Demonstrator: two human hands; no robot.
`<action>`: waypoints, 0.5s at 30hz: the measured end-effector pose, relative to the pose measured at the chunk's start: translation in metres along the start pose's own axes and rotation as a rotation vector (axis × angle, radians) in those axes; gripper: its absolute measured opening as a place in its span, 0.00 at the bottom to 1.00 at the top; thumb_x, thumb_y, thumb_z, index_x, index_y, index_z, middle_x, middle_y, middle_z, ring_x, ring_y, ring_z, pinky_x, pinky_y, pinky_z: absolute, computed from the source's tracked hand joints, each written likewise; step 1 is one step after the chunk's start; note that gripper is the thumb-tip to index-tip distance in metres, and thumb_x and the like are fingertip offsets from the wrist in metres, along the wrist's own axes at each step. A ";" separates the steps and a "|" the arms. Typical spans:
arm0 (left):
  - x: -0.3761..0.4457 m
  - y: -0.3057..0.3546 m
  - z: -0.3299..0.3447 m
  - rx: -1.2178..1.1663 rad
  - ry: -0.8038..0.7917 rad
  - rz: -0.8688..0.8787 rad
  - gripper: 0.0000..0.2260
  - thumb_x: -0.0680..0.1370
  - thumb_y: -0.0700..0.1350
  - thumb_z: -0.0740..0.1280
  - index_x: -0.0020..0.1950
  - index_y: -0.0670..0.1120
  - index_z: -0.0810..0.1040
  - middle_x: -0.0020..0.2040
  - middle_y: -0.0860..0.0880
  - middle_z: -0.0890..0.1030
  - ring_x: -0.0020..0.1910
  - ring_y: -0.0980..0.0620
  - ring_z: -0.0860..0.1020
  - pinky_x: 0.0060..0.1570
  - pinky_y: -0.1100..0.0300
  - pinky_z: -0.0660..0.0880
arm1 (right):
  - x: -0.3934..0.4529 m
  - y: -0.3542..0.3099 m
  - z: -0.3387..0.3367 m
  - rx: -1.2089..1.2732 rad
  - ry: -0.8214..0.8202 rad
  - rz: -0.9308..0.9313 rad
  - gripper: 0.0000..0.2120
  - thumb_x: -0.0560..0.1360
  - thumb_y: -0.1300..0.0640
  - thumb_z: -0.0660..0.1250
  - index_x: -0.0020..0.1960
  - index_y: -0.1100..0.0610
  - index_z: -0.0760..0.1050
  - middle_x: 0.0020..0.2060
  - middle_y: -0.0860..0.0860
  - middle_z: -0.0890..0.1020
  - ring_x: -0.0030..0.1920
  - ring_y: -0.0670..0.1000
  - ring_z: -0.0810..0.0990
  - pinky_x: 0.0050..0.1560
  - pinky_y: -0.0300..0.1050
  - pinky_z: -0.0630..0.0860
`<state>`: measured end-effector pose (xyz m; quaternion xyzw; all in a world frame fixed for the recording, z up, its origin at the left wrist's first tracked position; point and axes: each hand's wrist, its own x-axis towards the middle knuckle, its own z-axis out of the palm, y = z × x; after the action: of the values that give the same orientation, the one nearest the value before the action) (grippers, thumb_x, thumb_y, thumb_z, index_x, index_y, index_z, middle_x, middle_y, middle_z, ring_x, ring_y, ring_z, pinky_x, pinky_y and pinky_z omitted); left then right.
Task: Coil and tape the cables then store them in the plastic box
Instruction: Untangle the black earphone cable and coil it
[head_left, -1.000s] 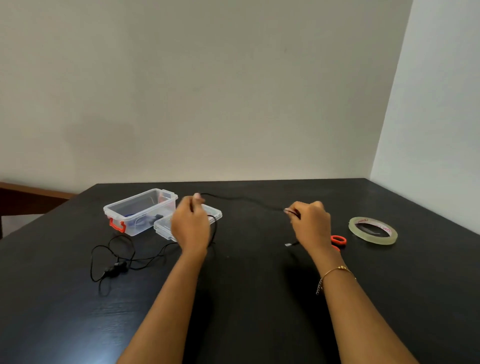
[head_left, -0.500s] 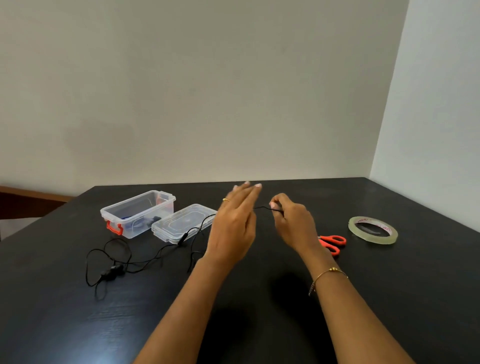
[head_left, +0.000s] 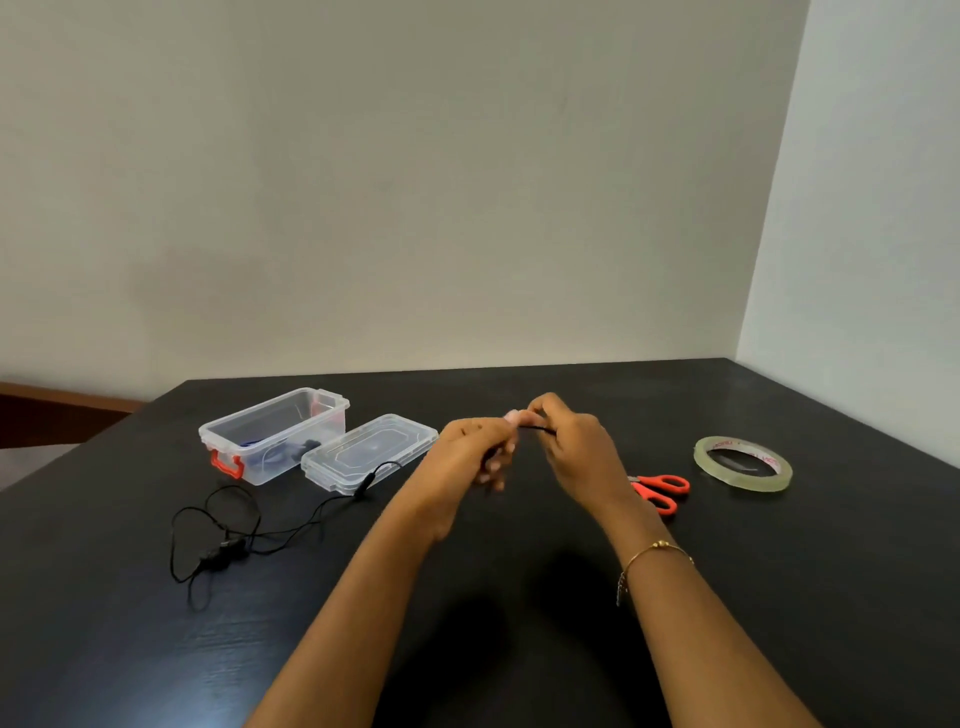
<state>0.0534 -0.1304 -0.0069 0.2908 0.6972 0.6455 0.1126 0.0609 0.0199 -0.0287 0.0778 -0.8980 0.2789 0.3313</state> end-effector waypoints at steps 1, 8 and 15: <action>-0.001 0.003 0.001 -0.183 -0.030 -0.006 0.16 0.80 0.46 0.58 0.32 0.46 0.71 0.24 0.53 0.67 0.25 0.56 0.65 0.31 0.63 0.69 | 0.000 -0.002 0.002 -0.001 -0.014 -0.023 0.09 0.79 0.55 0.59 0.51 0.60 0.71 0.30 0.46 0.73 0.30 0.46 0.71 0.32 0.41 0.67; 0.007 0.026 -0.016 -0.994 0.078 0.095 0.11 0.77 0.37 0.57 0.53 0.40 0.77 0.40 0.49 0.84 0.39 0.54 0.83 0.31 0.69 0.77 | -0.002 -0.023 0.014 -0.024 0.026 -0.148 0.18 0.80 0.46 0.52 0.51 0.59 0.71 0.33 0.54 0.80 0.31 0.52 0.78 0.30 0.45 0.71; 0.020 0.017 -0.014 -0.944 0.298 0.195 0.10 0.79 0.36 0.58 0.58 0.34 0.73 0.48 0.42 0.83 0.50 0.48 0.82 0.50 0.62 0.79 | 0.005 -0.021 0.017 -0.105 0.024 -0.195 0.12 0.80 0.52 0.57 0.49 0.58 0.74 0.38 0.53 0.81 0.37 0.51 0.78 0.35 0.42 0.73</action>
<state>0.0349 -0.1311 0.0162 0.1766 0.3074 0.9324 0.0703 0.0546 -0.0070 -0.0271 0.1438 -0.8955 0.1989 0.3713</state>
